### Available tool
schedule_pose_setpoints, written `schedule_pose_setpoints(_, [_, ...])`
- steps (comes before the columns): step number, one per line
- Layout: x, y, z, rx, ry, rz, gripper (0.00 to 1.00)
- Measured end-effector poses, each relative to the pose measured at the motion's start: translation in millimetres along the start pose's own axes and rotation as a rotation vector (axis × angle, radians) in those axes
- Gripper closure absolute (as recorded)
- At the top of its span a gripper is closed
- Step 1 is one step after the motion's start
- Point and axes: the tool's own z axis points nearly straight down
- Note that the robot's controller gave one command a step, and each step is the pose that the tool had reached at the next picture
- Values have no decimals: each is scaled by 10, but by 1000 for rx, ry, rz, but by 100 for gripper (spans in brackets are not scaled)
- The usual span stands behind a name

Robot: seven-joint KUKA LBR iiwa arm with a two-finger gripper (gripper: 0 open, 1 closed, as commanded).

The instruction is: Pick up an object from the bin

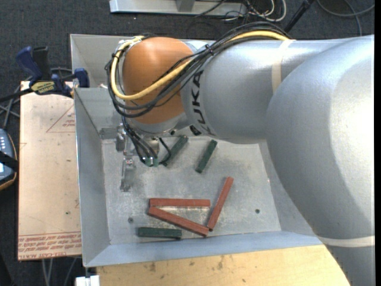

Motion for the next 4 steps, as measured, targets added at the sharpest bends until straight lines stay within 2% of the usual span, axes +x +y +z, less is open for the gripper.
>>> schedule_pose_setpoints(1, [-21, -13, -52, -2, -8, 4, 0])
schedule_pose_setpoints(2, [502, -736, 817, -2, -9, -18, 0])
schedule_pose_setpoints(3, [664, -807, 669, 0, -3, 65, 0])
schedule_pose_setpoints(4, [712, -1164, 664, -2, -10, -33, 0])
